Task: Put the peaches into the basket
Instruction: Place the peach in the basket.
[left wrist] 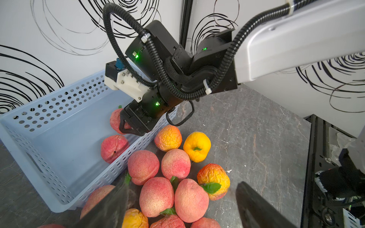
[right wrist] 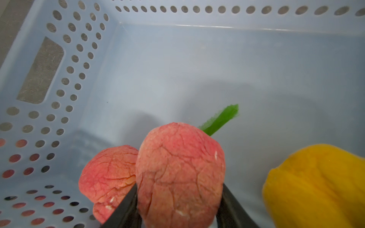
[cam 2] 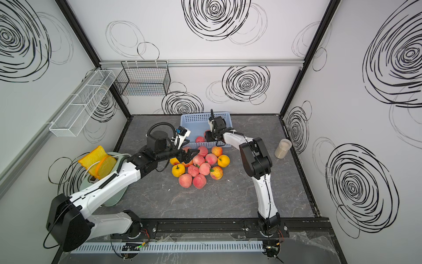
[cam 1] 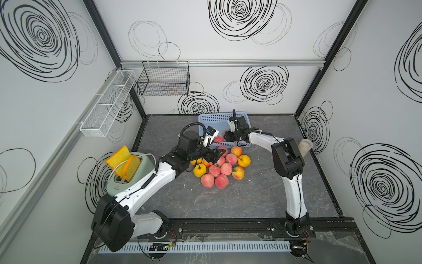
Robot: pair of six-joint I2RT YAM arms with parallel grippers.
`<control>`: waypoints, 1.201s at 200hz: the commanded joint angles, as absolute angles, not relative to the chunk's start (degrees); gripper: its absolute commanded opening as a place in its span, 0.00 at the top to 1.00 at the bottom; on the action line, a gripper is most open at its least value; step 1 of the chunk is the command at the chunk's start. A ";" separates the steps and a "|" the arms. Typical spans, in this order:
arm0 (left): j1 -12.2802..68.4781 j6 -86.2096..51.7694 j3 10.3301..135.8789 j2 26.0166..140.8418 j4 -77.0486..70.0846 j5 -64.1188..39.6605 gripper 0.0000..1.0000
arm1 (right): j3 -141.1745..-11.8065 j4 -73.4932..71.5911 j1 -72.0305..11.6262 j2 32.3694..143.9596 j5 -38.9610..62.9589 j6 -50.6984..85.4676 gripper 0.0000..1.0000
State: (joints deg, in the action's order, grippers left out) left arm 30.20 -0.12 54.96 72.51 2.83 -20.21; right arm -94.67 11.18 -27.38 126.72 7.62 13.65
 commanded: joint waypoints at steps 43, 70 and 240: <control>25.47 -2.73 55.88 74.62 -0.62 -18.19 0.12 | -93.02 11.19 -27.77 126.12 5.51 12.39 0.20; 21.93 -6.62 55.47 74.43 -1.58 -18.79 0.12 | -90.50 9.03 -27.70 122.14 5.62 12.40 0.17; 20.13 -18.45 60.23 83.45 17.52 -7.11 0.16 | -25.08 -27.09 -29.16 67.28 13.05 17.14 0.13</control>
State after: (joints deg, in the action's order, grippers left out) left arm 19.92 -15.33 59.37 81.87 15.33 -10.15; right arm -27.70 -19.18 -27.86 71.66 11.53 15.75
